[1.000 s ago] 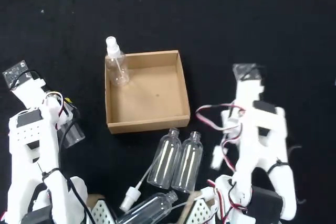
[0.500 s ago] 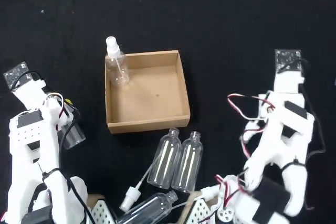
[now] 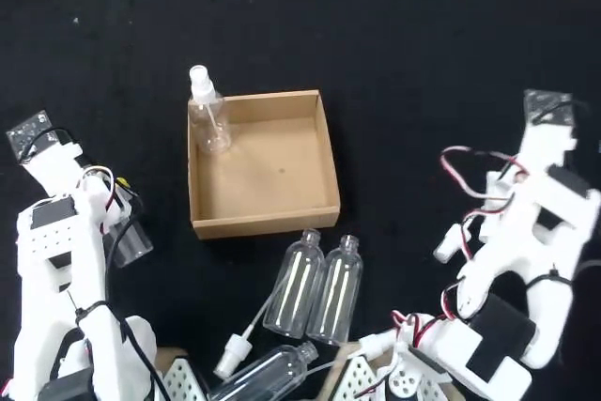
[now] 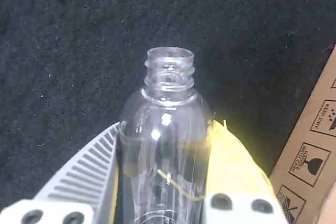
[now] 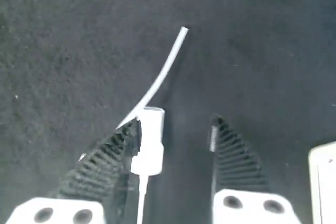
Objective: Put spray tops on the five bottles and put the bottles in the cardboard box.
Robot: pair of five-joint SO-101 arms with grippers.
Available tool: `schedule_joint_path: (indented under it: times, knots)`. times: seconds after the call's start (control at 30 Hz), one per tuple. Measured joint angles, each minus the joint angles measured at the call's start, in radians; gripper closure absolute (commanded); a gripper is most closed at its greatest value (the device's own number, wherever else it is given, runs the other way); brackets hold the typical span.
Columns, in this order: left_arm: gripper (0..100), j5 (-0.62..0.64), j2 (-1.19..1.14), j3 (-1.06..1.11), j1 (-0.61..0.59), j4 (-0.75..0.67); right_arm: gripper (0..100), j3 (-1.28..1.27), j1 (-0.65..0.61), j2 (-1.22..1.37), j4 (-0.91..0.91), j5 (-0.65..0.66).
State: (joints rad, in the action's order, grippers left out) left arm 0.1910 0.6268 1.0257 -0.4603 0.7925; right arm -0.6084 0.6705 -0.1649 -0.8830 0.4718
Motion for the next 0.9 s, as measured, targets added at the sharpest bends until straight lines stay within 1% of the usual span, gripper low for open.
schedule_joint_path:
  times: [0.07,0.17,0.27,0.67,0.83,0.9]
  knots:
    - [97,0.0,0.002,0.0,0.0,0.0,85.4,0.049,0.014,0.0,-0.086,0.02]
    - [97,0.0,0.002,0.0,0.0,0.0,85.4,0.064,0.031,0.0,-0.184,0.087]
    - [97,0.0,0.002,0.0,0.0,0.0,85.4,0.046,0.032,0.0,-0.175,0.123]
    - [97,0.0,0.002,0.0,0.0,0.0,85.4,-0.229,0.032,0.005,0.16,0.138]
    - [97,0.0,0.002,0.0,0.0,0.0,86.0,-0.247,0.032,0.117,0.295,0.138]
    - [97,0.0,0.002,0.0,0.0,0.0,90.5,-0.239,0.032,0.166,0.315,0.14]
